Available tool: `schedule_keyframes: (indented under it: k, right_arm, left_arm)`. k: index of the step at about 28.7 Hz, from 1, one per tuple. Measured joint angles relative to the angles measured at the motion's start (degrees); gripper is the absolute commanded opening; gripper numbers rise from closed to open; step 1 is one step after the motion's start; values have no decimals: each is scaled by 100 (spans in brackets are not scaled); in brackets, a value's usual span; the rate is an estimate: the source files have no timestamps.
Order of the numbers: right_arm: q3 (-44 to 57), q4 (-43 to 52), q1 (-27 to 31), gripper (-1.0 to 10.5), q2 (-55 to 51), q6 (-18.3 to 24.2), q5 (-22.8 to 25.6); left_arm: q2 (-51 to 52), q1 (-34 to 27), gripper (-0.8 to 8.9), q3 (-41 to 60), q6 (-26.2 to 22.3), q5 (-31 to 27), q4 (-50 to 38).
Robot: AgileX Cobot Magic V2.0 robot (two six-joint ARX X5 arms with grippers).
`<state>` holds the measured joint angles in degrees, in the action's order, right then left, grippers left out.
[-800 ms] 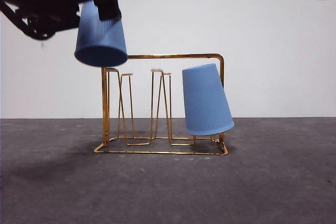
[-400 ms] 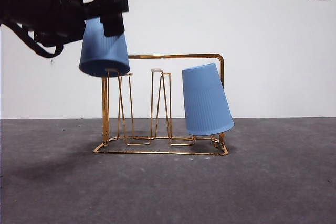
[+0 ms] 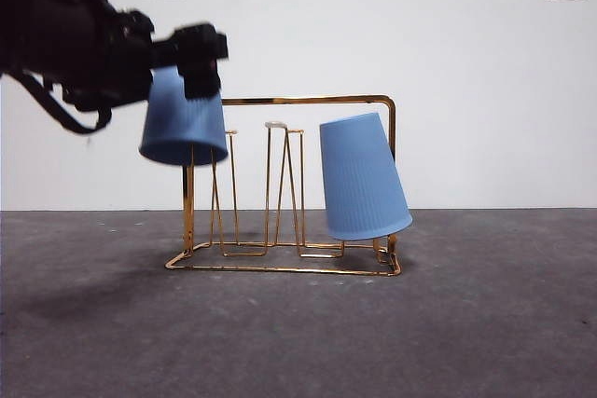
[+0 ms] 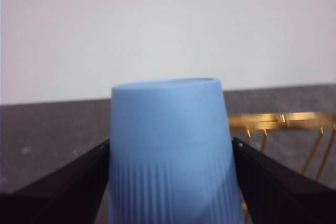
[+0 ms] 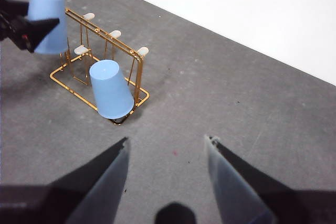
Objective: Pick up cup 1,put cup 1 in the cup rack,pick up cup 2,put cup 2 in the cup rack
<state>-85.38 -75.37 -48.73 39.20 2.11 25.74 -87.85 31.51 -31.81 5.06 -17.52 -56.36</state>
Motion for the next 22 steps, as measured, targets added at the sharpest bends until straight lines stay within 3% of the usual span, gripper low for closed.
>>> schedule_keyframes:
  k: [12,22]
  right_arm:
    - [0,-2,0,247,0,0,0]
    - [0,-2,0,247,0,0,2]
  left_arm:
    - [-778,-13,-7,0,313,9,164]
    - [-610,247,-6,-11,463,192,-140]
